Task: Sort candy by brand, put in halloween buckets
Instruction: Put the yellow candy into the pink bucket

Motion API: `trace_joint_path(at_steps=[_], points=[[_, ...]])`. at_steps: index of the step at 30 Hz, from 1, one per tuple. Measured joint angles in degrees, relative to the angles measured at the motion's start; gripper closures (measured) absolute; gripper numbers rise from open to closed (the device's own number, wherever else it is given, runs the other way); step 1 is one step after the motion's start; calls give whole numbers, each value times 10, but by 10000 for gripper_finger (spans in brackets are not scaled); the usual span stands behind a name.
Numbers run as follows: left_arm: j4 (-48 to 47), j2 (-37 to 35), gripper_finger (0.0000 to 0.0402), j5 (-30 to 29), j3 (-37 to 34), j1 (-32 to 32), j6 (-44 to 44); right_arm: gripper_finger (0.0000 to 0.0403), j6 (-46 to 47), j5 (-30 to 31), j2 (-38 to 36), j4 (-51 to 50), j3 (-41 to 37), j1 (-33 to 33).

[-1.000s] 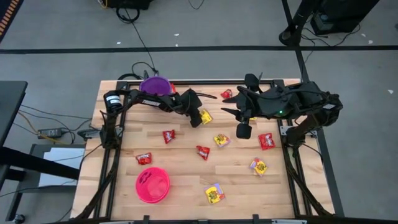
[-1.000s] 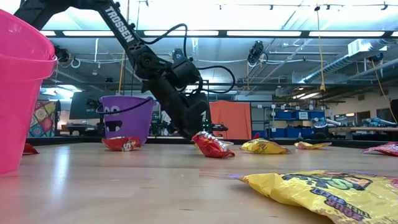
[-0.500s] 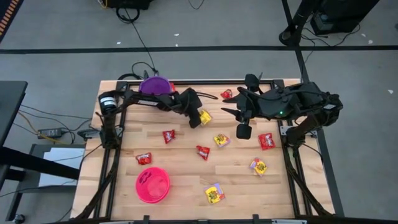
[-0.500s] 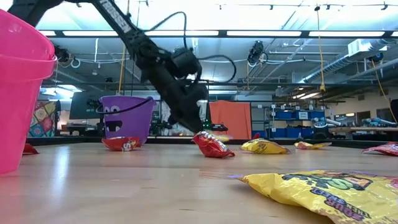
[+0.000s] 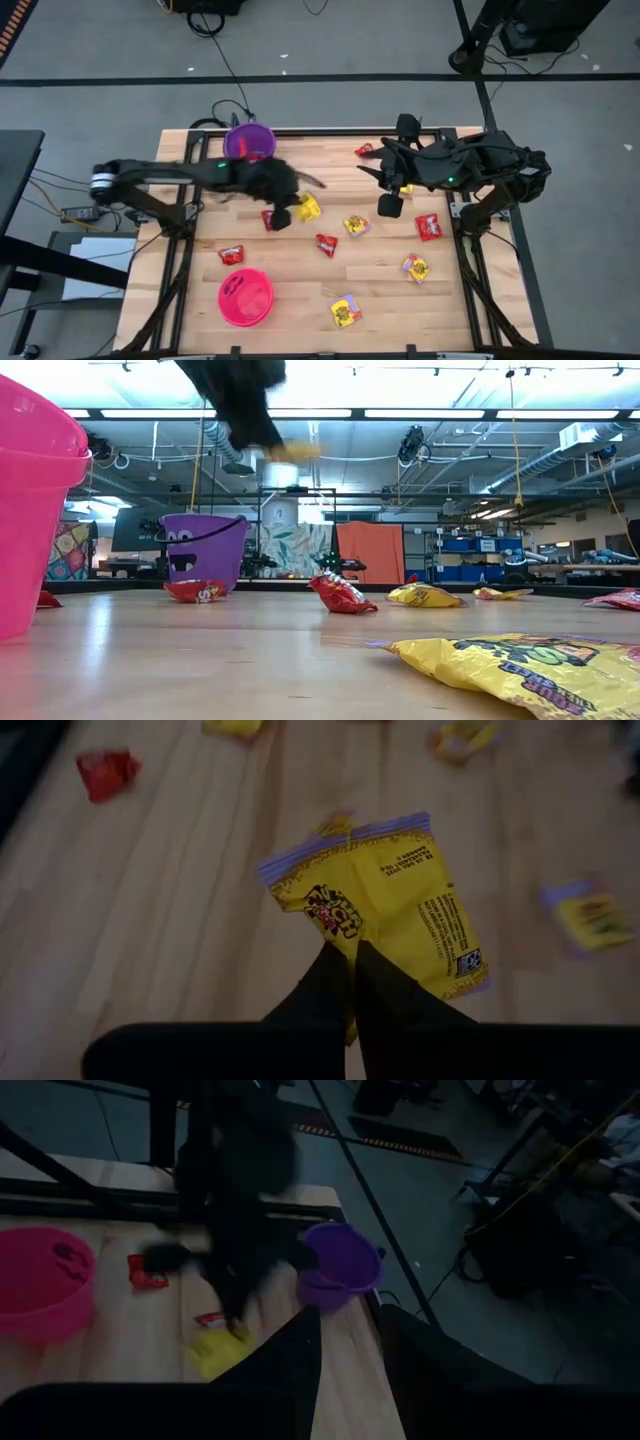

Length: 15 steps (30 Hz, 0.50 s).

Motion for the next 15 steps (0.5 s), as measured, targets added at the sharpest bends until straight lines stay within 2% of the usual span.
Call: trace_joint_path(at_steps=[8,11,15], points=[[-73,-125,391,-148,0,-204,-132,285,26,5,0,-2,0,-1],[-82,-138,391,-195,-6,-278,-190,285,44,6,0,-4,0,-1],[-82,-135,391,-225,-29,-367,-277,285,65,9,0,-12,0,-1]])
